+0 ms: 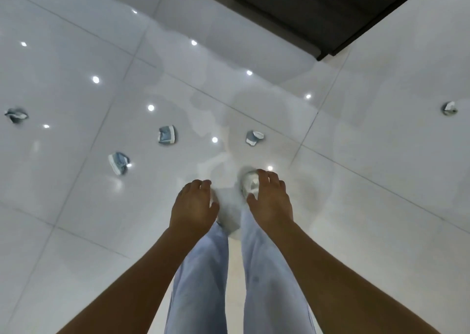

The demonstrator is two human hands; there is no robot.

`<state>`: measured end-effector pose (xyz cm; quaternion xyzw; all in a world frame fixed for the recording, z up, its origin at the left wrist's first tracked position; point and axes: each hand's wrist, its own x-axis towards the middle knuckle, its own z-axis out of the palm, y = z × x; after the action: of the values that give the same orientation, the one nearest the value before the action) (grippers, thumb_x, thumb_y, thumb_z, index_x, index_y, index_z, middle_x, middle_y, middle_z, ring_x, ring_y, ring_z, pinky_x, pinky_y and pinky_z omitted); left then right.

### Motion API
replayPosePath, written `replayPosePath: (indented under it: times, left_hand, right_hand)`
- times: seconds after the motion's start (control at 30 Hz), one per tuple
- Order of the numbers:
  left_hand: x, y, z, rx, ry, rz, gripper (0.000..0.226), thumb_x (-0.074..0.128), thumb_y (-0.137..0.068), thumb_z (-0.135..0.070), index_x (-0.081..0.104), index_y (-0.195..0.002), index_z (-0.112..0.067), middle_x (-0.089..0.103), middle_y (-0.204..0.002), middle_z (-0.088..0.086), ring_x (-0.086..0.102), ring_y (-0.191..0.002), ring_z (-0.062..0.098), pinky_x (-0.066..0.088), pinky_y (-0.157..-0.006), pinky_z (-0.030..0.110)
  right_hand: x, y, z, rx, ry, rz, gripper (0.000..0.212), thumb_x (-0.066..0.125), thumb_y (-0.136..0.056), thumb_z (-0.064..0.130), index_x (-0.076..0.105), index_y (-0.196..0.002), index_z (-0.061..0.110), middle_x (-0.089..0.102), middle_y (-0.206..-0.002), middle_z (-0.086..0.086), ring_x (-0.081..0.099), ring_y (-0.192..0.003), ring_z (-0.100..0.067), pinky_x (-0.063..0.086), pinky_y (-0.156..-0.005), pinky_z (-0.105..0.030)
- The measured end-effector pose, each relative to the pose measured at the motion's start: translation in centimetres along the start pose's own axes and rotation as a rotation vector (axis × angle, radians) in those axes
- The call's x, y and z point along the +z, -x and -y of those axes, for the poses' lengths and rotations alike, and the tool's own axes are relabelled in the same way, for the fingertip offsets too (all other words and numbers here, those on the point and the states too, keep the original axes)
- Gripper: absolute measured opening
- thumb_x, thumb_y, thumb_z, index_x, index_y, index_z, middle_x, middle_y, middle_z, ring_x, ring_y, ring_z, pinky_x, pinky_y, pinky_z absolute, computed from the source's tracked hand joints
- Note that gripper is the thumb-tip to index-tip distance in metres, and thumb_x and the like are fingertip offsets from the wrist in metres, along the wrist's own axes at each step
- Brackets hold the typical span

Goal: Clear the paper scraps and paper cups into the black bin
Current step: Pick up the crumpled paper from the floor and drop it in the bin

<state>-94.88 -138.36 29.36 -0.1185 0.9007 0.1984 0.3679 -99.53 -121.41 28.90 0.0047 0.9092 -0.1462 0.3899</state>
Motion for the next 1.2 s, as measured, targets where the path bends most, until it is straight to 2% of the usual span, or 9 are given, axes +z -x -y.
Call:
replayPosePath:
  times: [0.1,0.3,0.5,0.67,0.77,0.87,1.03,1.13,1.2]
  left_hand:
    - [1.6,-4.8,0.1,-0.015,0.019,0.029,0.045,0.052,-0.091,-0.028,0.046,-0.132,-0.011,0.055,-0.123,0.007,0.049,-0.114,0.023,0.037,-0.097,0.028]
    - [7.6,-15.6,1.5,-0.019,0.054,0.006,0.051,0.050,-0.094,-0.032,0.038,-0.140,-0.013,0.048,-0.136,0.007,0.042,-0.126,0.022,0.033,-0.104,0.029]
    - [15.0,-24.8,3.6,-0.010,0.087,-0.027,0.049,0.053,-0.093,-0.031,0.043,-0.136,-0.012,0.052,-0.132,0.007,0.044,-0.123,0.024,0.035,-0.102,0.031]
    - [19.2,-28.6,4.9,0.048,0.111,-0.050,0.049,0.056,-0.092,-0.029,0.044,-0.137,-0.012,0.051,-0.135,0.008,0.043,-0.126,0.025,0.035,-0.104,0.032]
    - [20.3,-29.5,5.1,0.083,0.120,-0.033,0.050,0.055,-0.093,-0.028,0.042,-0.139,-0.013,0.048,-0.137,0.007,0.040,-0.128,0.023,0.033,-0.106,0.031]
    - [20.1,-29.7,4.8,0.104,0.142,-0.025,0.051,0.054,-0.093,-0.028,0.040,-0.140,-0.014,0.047,-0.139,0.006,0.040,-0.129,0.022,0.033,-0.106,0.030]
    - [17.0,-28.5,4.2,0.110,0.162,-0.043,0.052,0.054,-0.094,-0.026,0.038,-0.141,-0.015,0.046,-0.141,0.005,0.044,-0.127,0.021,0.039,-0.101,0.029]
    - [13.4,-25.6,3.7,0.123,0.148,-0.005,0.057,0.056,-0.093,-0.023,0.032,-0.144,-0.016,0.045,-0.140,0.005,0.046,-0.124,0.021,0.042,-0.098,0.029]
    - [10.9,-22.9,3.5,0.143,0.110,0.031,0.064,0.060,-0.090,-0.020,0.027,-0.146,-0.017,0.045,-0.139,0.005,0.048,-0.122,0.022,0.044,-0.097,0.030]
  right_hand:
    - [0.6,-5.6,-1.8,-0.006,0.038,-0.008,0.059,0.056,-0.093,0.027,0.029,-0.146,0.021,0.035,-0.146,-0.003,0.039,-0.127,-0.023,0.042,-0.098,-0.034]
    - [6.3,-17.8,-5.8,-0.043,0.125,0.040,0.065,0.057,-0.093,0.026,0.024,-0.148,0.017,0.030,-0.149,-0.005,0.035,-0.130,-0.025,0.042,-0.098,-0.037]
    - [12.8,-28.7,-9.6,-0.070,0.182,-0.022,0.084,0.066,-0.087,0.023,0.012,-0.151,0.014,0.024,-0.152,-0.010,0.030,-0.134,-0.028,0.039,-0.102,-0.038]
    - [17.5,-34.3,-10.6,-0.069,0.142,-0.113,0.087,0.071,-0.083,0.016,0.016,-0.150,0.008,0.029,-0.148,-0.010,0.029,-0.134,-0.027,0.037,-0.106,-0.034]
    - [19.1,-35.2,-10.9,-0.066,0.120,-0.186,0.073,0.064,-0.082,0.006,0.027,-0.145,0.008,0.037,-0.141,-0.008,0.032,-0.128,-0.025,0.042,-0.100,-0.033]
    - [19.4,-34.6,-10.9,-0.057,0.074,-0.196,0.068,0.067,-0.080,0.007,0.034,-0.139,0.011,0.043,-0.134,-0.006,0.037,-0.123,-0.023,0.048,-0.092,-0.038]
    - [17.8,-30.5,-8.7,-0.133,0.071,-0.033,0.088,0.076,-0.081,0.023,0.022,-0.149,0.013,0.041,-0.143,-0.005,0.037,-0.132,-0.021,0.044,-0.101,-0.034]
    - [15.3,-25.7,-5.7,-0.193,0.024,0.071,0.086,0.072,-0.085,0.029,0.018,-0.151,0.015,0.039,-0.146,-0.006,0.038,-0.135,-0.021,0.036,-0.109,-0.030]
    - [13.0,-22.1,-3.4,-0.227,0.065,0.098,0.090,0.073,-0.084,0.029,0.015,-0.151,0.018,0.040,-0.144,-0.005,0.041,-0.132,-0.018,0.038,-0.106,-0.027]
